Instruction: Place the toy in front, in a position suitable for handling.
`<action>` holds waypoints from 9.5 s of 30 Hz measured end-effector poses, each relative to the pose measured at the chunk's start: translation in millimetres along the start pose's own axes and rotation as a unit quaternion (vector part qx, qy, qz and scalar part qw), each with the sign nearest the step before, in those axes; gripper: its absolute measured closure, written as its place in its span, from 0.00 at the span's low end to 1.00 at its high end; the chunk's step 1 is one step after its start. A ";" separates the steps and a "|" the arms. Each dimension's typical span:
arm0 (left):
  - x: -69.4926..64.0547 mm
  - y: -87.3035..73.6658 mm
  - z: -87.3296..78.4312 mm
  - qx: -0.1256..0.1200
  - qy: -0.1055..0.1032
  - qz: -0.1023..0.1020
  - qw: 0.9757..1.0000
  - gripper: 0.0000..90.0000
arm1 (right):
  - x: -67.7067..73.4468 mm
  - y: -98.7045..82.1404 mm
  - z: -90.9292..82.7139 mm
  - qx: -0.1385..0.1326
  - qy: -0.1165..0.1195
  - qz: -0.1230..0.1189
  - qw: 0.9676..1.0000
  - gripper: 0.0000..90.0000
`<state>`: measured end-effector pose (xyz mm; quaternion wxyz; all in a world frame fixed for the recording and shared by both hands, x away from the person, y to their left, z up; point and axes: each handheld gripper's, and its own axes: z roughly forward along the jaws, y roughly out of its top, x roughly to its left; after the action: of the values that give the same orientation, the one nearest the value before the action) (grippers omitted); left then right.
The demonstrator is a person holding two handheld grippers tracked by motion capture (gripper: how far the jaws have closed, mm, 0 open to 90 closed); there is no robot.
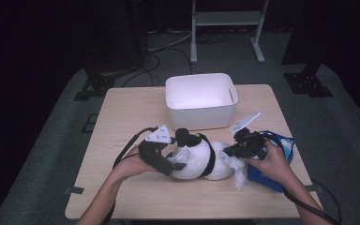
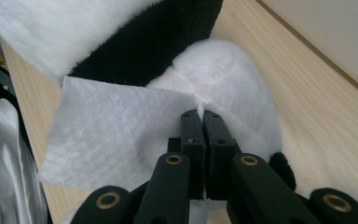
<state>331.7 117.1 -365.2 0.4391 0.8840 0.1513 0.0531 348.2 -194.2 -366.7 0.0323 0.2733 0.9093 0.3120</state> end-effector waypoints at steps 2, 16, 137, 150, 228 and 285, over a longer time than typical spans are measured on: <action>0.8 -3.1 2.8 -0.005 -0.014 -0.010 1.000 0.03 | 1.0 -2.5 -0.6 0.000 0.001 0.001 1.000 0.97; -4.6 -13.6 20.0 -0.004 -0.030 0.001 1.000 0.18 | -3.6 -15.2 -4.6 -0.002 0.002 0.016 1.000 0.98; -15.8 34.6 33.9 -0.055 -0.052 0.003 0.997 0.27 | 13.6 30.9 -78.8 -0.071 0.045 -0.019 0.996 0.97; -20.5 48.4 9.1 -0.055 -0.049 0.028 0.997 0.36 | 28.0 57.3 -76.7 -0.094 0.079 -0.037 0.992 0.97; 16.8 -27.1 24.6 -0.022 -0.024 -0.041 0.999 0.19 | 10.5 43.9 -9.8 0.006 0.054 -0.024 0.998 0.96; 10.1 3.2 -0.2 -0.020 0.000 -0.019 1.000 0.24 | -0.7 10.7 -9.6 -0.031 0.081 0.008 0.996 0.97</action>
<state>341.9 118.5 -363.0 0.4578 0.8719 0.1673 0.0481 351.7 -192.8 -352.8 -0.0352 0.2536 0.8966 0.3613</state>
